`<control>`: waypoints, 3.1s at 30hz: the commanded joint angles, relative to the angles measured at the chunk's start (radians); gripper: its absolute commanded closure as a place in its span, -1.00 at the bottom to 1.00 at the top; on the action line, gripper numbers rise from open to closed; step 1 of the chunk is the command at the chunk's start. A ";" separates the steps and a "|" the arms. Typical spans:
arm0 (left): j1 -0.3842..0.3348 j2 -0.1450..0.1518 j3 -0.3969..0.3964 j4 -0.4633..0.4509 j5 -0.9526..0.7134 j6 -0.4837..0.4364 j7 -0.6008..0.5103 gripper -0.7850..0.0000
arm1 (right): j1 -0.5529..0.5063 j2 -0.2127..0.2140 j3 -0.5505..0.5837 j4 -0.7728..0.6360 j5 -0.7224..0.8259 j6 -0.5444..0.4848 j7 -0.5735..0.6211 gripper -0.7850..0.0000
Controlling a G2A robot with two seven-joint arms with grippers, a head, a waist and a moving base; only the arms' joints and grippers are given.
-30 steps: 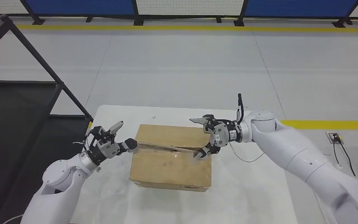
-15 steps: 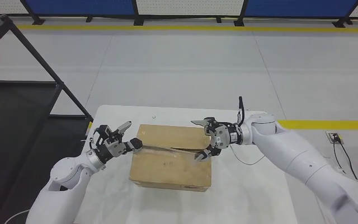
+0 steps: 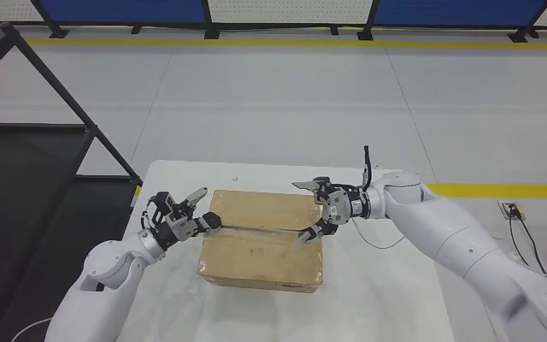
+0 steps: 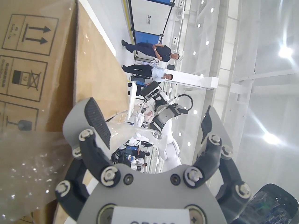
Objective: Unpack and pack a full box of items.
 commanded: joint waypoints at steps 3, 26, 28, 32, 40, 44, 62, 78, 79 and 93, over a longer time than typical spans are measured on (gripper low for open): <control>0.001 -0.002 0.001 0.003 0.002 -0.006 0.001 -1.00 | -0.002 -0.014 0.012 0.026 -0.015 -0.010 0.010 -1.00; 0.016 -0.013 -0.004 0.006 -0.010 -0.038 0.017 -1.00 | -0.015 -0.067 0.076 0.127 -0.068 0.004 -0.003 -1.00; 0.014 -0.014 -0.002 0.010 -0.008 -0.037 0.018 -1.00 | -0.018 -0.069 0.079 0.131 -0.069 0.008 -0.007 -1.00; 0.011 -0.016 0.000 0.013 -0.005 -0.037 0.017 -1.00 | -0.022 -0.069 0.088 0.145 -0.065 0.011 -0.010 -1.00; 0.011 -0.019 0.003 0.015 0.000 -0.034 0.018 -1.00 | -0.022 -0.069 0.088 0.145 -0.065 0.011 -0.010 -1.00; 0.011 -0.021 0.003 0.015 0.000 -0.034 0.017 -1.00 | -0.022 -0.069 0.088 0.145 -0.065 0.011 -0.010 -1.00; 0.025 -0.025 -0.002 0.001 0.012 -0.033 0.019 -1.00 | -0.076 0.012 0.205 -0.045 -0.275 -0.035 -0.161 -1.00; 0.030 -0.029 -0.005 -0.005 0.022 -0.027 0.024 -1.00 | -0.178 0.115 0.359 -0.300 -0.458 0.034 -0.388 -1.00; 0.030 -0.029 -0.005 -0.006 0.022 -0.027 0.024 -1.00 | -0.185 0.120 0.369 -0.312 -0.463 0.040 -0.394 -1.00; 0.031 -0.033 -0.007 -0.006 0.021 -0.027 0.026 -1.00 | -0.265 0.159 0.478 -0.414 -0.522 0.087 -0.473 -1.00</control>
